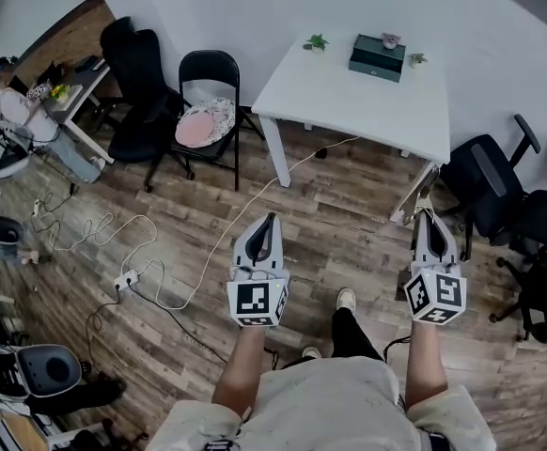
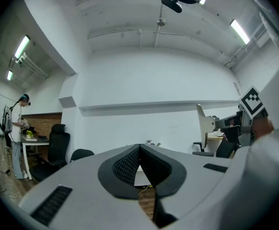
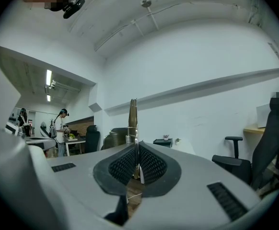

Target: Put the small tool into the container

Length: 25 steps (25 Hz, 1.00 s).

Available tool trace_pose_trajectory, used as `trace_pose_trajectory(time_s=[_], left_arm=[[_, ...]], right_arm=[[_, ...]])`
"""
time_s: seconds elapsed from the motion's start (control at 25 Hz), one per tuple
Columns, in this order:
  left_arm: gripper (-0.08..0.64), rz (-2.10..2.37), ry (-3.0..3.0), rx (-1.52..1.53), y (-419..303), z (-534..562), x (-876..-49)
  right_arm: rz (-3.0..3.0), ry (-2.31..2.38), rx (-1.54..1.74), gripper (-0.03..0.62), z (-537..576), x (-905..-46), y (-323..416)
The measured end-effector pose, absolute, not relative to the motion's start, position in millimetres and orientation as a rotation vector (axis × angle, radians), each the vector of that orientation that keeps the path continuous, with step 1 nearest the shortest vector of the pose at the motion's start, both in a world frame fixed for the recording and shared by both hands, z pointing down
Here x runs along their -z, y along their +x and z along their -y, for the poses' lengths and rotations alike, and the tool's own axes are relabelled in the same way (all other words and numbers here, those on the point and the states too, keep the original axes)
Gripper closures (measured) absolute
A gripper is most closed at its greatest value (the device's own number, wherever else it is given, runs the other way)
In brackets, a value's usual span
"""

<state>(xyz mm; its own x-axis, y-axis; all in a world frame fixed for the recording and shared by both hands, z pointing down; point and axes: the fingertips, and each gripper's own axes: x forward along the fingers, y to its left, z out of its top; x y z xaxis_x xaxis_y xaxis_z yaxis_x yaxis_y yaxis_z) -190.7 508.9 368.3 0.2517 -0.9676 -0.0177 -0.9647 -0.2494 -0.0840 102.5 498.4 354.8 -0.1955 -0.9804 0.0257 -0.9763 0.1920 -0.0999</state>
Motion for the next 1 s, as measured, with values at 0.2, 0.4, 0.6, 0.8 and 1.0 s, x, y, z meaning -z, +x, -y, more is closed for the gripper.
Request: trace_pose_trajectory(time_s=[0.2, 0.4, 0.6, 0.8, 1.0], left_arm=[[0.554, -1.876, -2.434, 0.073, -172, -470, -370], [0.554, -1.88, -2.432, 0.091, -152, -435, -369], [0.554, -1.869, -2.435, 0.106, -135, -396, -363], [0.554, -1.845, -2.455, 0.117, -106, -361, -364], [0.554, -1.824, -2.471, 0.139, -79, -332, -367]], right_arm=[[-2.382, -1.974, 0.176, 0.578, -462, -359, 120], [-2.37, -1.975, 0.197, 0.578, -427, -361, 142], [-2.353, -1.977, 0.221, 0.578, -391, -359, 160], [-2.332, -1.986, 0.251, 0.578, -361, -366, 185], [-2.316, -1.999, 0.267, 0.578, -335, -369, 210]])
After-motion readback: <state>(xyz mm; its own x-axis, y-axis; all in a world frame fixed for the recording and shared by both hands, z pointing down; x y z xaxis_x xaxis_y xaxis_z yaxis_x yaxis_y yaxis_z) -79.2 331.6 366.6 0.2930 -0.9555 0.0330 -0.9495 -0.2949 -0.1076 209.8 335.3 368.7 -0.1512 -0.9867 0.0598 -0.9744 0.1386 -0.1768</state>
